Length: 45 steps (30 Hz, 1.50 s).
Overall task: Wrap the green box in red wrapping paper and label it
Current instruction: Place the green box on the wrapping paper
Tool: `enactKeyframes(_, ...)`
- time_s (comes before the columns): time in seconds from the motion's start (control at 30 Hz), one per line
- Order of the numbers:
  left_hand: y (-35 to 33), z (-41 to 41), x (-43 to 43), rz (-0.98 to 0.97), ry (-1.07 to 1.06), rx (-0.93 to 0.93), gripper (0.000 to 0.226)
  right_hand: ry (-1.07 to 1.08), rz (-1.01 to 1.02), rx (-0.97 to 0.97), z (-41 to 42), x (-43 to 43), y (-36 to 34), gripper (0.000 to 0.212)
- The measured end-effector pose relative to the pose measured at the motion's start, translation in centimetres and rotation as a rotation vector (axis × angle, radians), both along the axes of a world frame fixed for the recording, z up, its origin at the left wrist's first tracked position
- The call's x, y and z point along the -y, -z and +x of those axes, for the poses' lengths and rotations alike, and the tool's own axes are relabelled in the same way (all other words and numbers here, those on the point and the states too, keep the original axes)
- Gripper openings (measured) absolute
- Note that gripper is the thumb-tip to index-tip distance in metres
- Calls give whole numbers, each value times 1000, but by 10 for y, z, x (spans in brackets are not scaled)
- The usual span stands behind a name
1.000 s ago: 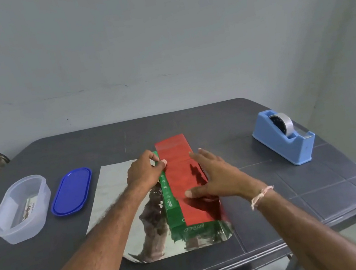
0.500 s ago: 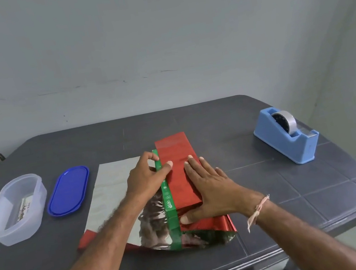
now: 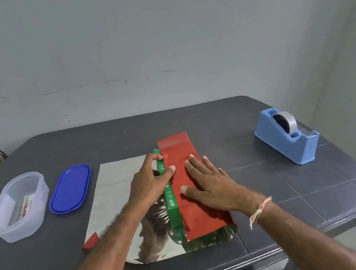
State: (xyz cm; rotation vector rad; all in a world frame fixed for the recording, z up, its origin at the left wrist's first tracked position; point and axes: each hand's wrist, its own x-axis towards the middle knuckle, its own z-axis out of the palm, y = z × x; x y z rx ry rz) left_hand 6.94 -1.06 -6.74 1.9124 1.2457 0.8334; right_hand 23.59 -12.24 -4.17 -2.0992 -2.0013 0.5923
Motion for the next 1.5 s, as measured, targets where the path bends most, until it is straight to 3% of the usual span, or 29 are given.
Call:
enactKeyframes(0.07, 4, 2, -4, -55, 37, 134, 38, 11, 7, 2, -2, 1, 1, 86)
enactKeyframes(0.2, 19, 12, -3, -345, 152, 482, 45, 30, 14, -4, -3, 1, 2, 89)
enactKeyframes(0.3, 20, 16, 9, -527, 218, 562, 72, 39, 13, -7, -4, 1, 2, 89)
enactKeyframes(0.4, 19, 21, 14, -623, 193, 597, 72, 50, 14, -1, -5, 1, 1, 88)
enactKeyframes(0.5, 18, 22, 12, -607, 116, 560, 71, 58, 16, 9, -5, 0, 1, 87)
enactKeyframes(0.67, 63, 24, -24, -585, 58, 455, 91, 66, 17, 43, -7, 1, 0, 87)
enactKeyframes(0.9, 100, 33, -50, -576, 70, 369, 88, 72, 13, 101, -10, 0, 0, 89)
enactKeyframes(1.03, 65, 28, -23, -467, 68, 371, 77, 71, 3, 134, -12, 0, 0, 90)
enactKeyframes(1.23, 24, 18, 1, -467, 171, 408, 66, 81, 18, 158, -17, 0, 2, 90)
enactKeyframes(1.5, 13, 15, 9, -518, 165, 476, 67, 166, 119, -77, -21, 20, 9, 112)
